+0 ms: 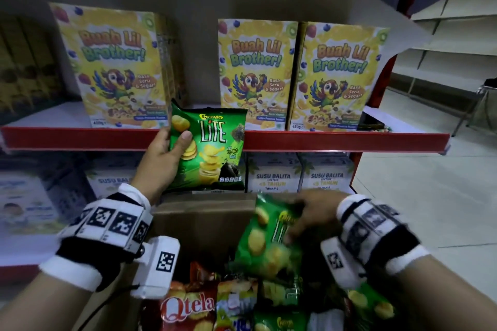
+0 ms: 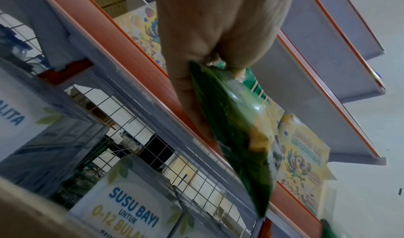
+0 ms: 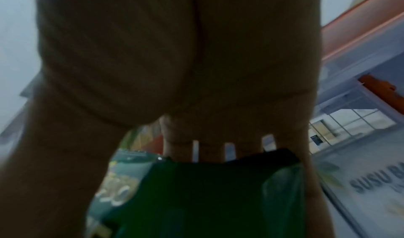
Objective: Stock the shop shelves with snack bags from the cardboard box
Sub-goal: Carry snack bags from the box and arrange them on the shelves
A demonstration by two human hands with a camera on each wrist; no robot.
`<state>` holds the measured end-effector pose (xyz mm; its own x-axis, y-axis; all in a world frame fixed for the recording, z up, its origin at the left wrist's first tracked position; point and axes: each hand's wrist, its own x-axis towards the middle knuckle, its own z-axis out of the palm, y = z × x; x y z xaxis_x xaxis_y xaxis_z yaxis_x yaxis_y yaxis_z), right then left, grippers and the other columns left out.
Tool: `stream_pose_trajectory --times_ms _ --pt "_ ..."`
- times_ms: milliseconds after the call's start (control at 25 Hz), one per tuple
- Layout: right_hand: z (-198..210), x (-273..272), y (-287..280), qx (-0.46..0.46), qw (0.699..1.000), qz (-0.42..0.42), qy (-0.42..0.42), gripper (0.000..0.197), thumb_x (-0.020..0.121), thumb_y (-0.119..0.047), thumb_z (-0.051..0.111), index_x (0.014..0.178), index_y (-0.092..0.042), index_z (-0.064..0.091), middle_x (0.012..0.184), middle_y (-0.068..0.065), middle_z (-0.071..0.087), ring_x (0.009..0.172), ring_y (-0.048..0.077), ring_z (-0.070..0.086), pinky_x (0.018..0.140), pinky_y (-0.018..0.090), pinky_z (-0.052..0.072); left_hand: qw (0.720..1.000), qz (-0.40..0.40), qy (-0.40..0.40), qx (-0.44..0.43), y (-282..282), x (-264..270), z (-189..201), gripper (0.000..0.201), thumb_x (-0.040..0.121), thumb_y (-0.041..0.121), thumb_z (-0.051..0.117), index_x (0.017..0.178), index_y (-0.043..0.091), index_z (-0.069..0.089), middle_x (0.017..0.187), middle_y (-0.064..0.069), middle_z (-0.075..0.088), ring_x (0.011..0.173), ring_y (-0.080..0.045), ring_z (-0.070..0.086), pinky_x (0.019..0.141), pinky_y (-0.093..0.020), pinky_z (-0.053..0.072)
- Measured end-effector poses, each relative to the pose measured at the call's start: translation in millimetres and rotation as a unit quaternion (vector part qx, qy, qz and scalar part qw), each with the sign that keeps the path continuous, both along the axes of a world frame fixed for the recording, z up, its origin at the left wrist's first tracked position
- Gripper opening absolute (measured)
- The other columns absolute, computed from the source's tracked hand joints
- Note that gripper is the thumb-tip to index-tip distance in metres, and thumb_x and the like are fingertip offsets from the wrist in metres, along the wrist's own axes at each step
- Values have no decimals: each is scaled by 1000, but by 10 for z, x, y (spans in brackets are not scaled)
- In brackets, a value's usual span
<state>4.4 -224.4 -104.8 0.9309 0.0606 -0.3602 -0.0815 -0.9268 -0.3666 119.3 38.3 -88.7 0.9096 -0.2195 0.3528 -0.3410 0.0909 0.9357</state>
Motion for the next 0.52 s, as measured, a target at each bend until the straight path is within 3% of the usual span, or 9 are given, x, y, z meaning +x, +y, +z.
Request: stream_pose_trajectory --times_ms 40,120,200,280,320,440,520 --pt "208 -45 -78 75 997 0 -15 38 60 -42 85 93 -33 69 93 -11 73 86 11 68 86 30 53 1000 8 -18 14 -13 1 -7 33 94 27 50 126 17 49 131 -10 57 125 -26 52 110 -50 36" --pt "540 -153 -136 240 969 10 -52 32 64 -26 86 93 -28 72 97 -3 75 89 15 71 80 31 57 998 2 -39 43 -61 -45 -22 37 90 35 53 124 22 53 129 -5 60 124 -24 53 108 -48 39" --pt "714 -219 -122 337 937 0 -88 41 63 -20 83 102 -18 69 103 6 74 94 22 71 75 33 58 998 -47 -20 42 -158 -165 -7 26 84 40 55 109 37 59 113 5 68 115 -22 60 94 -39 51" --pt "761 -226 -84 352 927 -13 -125 54 58 -25 83 108 -15 65 106 4 73 100 21 69 80 28 56 993 -115 35 16 -280 -308 47 26 80 44 57 105 41 59 106 9 72 107 -18 65 78 -29 57" --pt "763 -218 -60 344 927 -27 -146 57 54 -29 83 106 -17 64 104 0 73 99 17 68 79 22 55 987 -147 64 -2 -331 -367 73 33 77 48 59 109 40 58 109 9 71 106 -16 66 77 -27 57" --pt "697 -167 -12 311 923 -71 -214 52 52 -29 87 93 -22 56 90 -11 68 83 -1 65 66 12 51 971 -211 110 -18 -386 -466 111 83 50 69 75 121 35 50 121 5 66 110 -14 64 86 -33 54" --pt "630 -139 37 341 909 -84 -226 50 56 -22 87 91 -19 52 87 -5 68 72 0 65 61 15 51 969 -222 105 7 -367 -498 92 99 35 57 89 120 36 43 112 6 70 103 -13 67 74 -29 57"
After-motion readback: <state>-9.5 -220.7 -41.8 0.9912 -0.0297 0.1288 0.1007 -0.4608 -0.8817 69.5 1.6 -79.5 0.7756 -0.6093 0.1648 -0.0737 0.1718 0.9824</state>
